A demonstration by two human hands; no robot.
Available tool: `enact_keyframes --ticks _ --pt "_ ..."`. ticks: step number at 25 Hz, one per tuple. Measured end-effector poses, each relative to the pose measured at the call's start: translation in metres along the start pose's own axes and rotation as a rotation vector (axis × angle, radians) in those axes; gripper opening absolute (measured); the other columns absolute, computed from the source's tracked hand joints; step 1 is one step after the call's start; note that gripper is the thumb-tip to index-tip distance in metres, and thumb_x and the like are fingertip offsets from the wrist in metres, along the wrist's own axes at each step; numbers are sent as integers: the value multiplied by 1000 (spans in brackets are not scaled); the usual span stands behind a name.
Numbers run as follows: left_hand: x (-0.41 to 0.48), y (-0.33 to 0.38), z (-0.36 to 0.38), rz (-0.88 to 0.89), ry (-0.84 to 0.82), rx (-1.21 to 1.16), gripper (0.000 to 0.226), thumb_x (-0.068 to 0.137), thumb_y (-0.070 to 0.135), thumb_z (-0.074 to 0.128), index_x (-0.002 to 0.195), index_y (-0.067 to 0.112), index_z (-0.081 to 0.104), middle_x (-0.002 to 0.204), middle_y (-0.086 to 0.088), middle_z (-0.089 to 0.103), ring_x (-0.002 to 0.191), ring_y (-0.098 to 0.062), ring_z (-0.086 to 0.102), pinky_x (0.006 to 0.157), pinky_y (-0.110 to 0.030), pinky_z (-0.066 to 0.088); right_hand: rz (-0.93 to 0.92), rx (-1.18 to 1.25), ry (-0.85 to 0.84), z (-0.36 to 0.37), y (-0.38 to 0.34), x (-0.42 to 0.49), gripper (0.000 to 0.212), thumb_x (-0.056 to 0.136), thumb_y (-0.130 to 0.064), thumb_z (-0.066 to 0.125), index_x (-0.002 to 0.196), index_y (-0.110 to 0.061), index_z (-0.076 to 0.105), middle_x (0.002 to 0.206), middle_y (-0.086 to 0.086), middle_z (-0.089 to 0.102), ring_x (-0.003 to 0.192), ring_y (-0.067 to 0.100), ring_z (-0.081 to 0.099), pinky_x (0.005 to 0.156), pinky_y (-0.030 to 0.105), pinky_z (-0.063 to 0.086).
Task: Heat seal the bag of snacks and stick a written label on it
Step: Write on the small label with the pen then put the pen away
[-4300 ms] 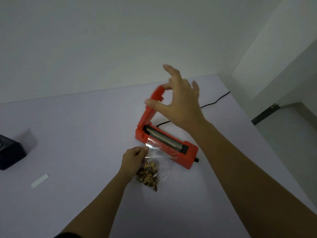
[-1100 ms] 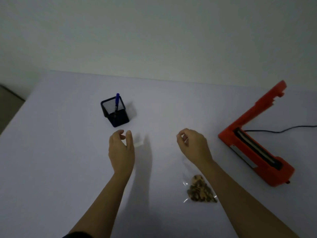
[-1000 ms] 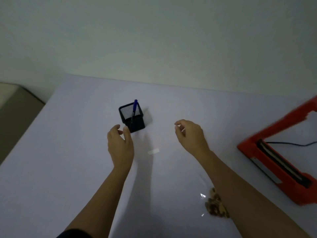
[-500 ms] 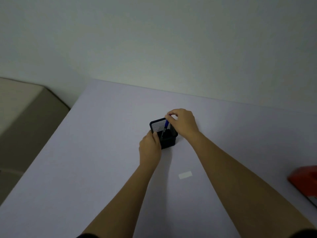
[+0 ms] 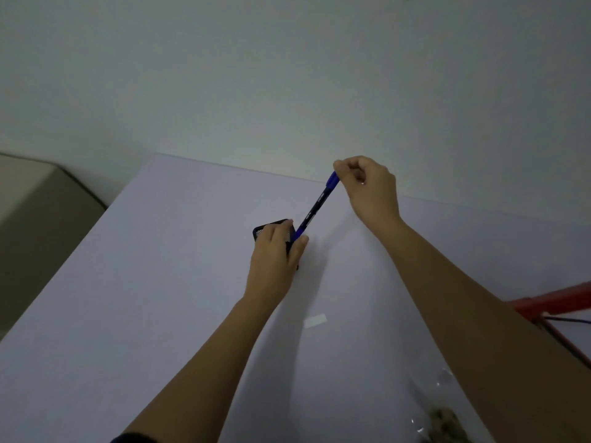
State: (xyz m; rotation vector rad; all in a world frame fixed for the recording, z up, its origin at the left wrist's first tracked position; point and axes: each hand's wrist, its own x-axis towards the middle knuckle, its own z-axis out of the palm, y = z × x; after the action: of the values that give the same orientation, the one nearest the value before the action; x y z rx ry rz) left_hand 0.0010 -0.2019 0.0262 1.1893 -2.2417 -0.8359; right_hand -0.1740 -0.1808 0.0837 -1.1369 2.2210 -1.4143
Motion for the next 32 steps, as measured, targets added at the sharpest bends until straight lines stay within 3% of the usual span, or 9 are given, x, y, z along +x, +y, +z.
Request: enact_keyframes --ticks 2,6,8,12,17,20,24,28,32 --pt "-7 17 6 31 14 -7 27 94 26 50 109 6 59 100 -8 62 87 -18 55 73 -24 42 18 23 22 -15 -2 -8 32 90 -41 54 97 -12 66 77 -9 63 67 -1 56 59 2 40" --pt "-25 53 18 89 104 -35 22 95 21 49 100 3 62 91 -8 63 76 -12 48 65 -18 32 143 171 21 -39 -2 -36 42 86 -57 48 101 -20 57 81 -6 63 70 10 60 64 21 46" --pt "-34 75 22 134 96 -37 23 96 21 47 99 3 60 87 -4 57 75 -12 46 63 -19 30 163 104 -60 -46 1 -54 54 85 -61 44 88 -11 63 75 0 64 66 12 58 64 23 47" --pt "-56 105 38 181 62 -10 28 99 21 39 91 1 56 79 -3 47 68 -16 41 51 -19 26 207 42 -61 -59 -1 -66 52 94 -35 44 61 3 56 62 15 59 54 19 52 55 28 44" --pt "-74 121 50 61 3 -143 32 100 21 34 96 0 58 73 1 47 62 -11 40 54 -18 32 256 6 -22 -69 0 -76 50 94 -29 43 48 -13 35 47 0 39 42 12 37 43 24 32" --pt "-87 118 50 -3 -48 -171 34 101 22 31 98 1 58 75 0 50 66 -12 44 56 -11 33 281 -23 -43 -67 3 -84 50 94 -30 43 48 -13 36 47 0 39 41 12 37 43 24 32" --pt "-98 107 44 -88 -81 -205 34 101 22 30 101 6 59 82 -1 53 74 -13 48 60 -16 34 321 -20 -108 -48 6 -103 48 94 -29 43 50 -12 38 49 1 42 42 13 39 43 23 33" --pt "-144 61 45 -101 -231 -256 31 100 16 32 77 18 52 69 8 51 64 -2 47 60 -9 36 492 20 112 -64 12 -78 39 93 -30 41 64 -6 49 65 8 53 63 25 53 56 27 39" --pt "-175 -10 42 -260 -215 -80 22 97 18 42 88 17 62 79 3 59 74 -13 55 70 -21 36 319 7 -33 -82 10 -60 49 93 -39 41 59 -6 53 60 4 57 53 15 51 51 25 40"
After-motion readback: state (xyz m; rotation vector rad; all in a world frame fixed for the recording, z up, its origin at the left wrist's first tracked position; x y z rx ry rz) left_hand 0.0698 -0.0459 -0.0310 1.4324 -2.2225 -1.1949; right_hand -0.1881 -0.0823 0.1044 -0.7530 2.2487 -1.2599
